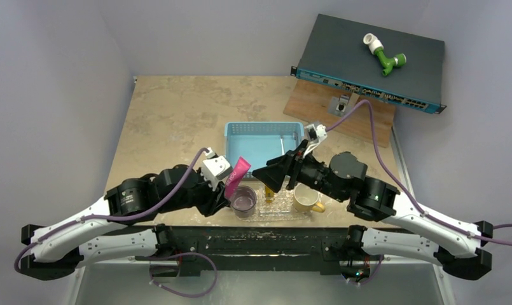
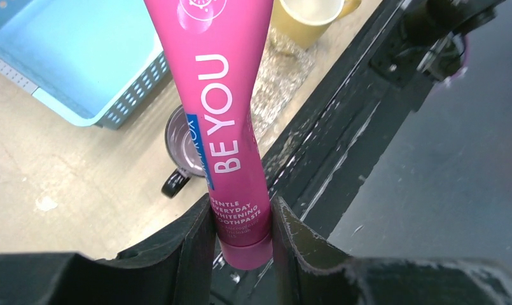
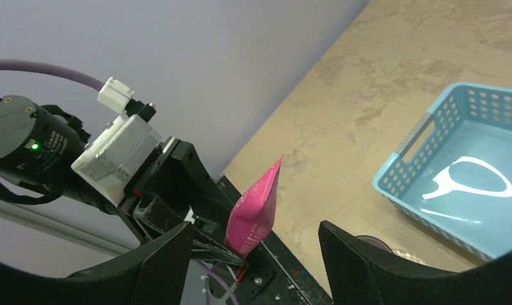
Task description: Prepare toiletry sets of a toothbrush and toothpaste on the tray
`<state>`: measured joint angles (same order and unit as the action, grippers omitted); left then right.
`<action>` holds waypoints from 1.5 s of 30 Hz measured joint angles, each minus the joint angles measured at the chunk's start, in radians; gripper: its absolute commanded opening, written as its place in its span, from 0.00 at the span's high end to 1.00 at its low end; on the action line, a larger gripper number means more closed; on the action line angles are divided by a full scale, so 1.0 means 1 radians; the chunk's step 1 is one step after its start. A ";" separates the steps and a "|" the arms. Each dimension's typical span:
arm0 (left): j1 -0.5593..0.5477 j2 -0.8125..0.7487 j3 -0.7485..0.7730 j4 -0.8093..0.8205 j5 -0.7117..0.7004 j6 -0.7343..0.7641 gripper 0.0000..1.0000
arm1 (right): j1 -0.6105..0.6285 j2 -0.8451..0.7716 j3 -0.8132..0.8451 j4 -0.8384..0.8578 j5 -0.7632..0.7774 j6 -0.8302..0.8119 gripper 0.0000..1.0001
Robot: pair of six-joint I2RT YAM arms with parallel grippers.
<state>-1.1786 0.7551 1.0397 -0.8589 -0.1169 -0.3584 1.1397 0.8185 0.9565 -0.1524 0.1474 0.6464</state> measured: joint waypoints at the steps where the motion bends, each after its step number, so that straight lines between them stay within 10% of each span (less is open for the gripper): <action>1: 0.000 0.008 0.005 -0.022 0.001 0.015 1.00 | 0.000 0.017 0.021 -0.028 0.000 -0.002 0.26; 14: -0.029 0.079 0.032 -0.154 -0.021 0.169 1.00 | -0.061 0.207 0.204 -0.254 -0.090 0.004 0.32; 45: -0.068 0.029 0.016 -0.156 -0.100 0.220 1.00 | -0.172 0.399 0.204 -0.147 -0.563 0.063 0.59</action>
<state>-1.2461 0.7841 1.0554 -1.0145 -0.2173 -0.1379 0.9676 1.2175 1.1610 -0.2993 -0.4152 0.7094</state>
